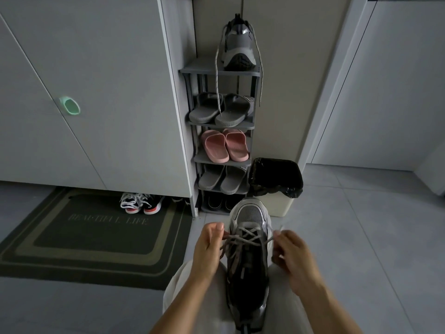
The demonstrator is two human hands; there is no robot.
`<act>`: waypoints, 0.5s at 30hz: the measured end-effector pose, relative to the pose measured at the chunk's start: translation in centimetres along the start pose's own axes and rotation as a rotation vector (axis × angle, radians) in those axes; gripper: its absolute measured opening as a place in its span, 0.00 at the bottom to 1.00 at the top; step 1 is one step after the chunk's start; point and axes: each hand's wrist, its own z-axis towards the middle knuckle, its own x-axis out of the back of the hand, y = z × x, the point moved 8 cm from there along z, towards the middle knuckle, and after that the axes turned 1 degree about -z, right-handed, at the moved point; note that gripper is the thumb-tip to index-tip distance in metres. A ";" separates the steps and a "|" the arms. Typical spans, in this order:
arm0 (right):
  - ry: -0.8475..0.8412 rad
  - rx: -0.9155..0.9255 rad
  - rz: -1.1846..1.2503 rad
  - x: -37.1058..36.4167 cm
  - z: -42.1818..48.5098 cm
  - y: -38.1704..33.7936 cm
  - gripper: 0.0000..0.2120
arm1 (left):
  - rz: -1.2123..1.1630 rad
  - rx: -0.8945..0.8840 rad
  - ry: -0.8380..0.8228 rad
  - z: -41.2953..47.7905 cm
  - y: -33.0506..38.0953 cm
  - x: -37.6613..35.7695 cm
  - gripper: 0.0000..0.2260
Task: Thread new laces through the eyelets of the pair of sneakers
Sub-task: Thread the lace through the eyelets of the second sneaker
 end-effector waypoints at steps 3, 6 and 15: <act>0.228 0.032 0.343 5.9 2.6 -1.5 0.16 | -0.019 -0.008 0.010 0.1 -0.4 0.1 0.15; 0.389 -0.011 0.540 11.5 4.9 -1.4 0.17 | -0.065 0.013 0.033 0.4 -1.2 0.3 0.20; -0.140 -0.130 -0.221 1.4 1.6 0.0 0.11 | 0.018 0.045 -0.149 0.8 -1.6 -2.5 0.27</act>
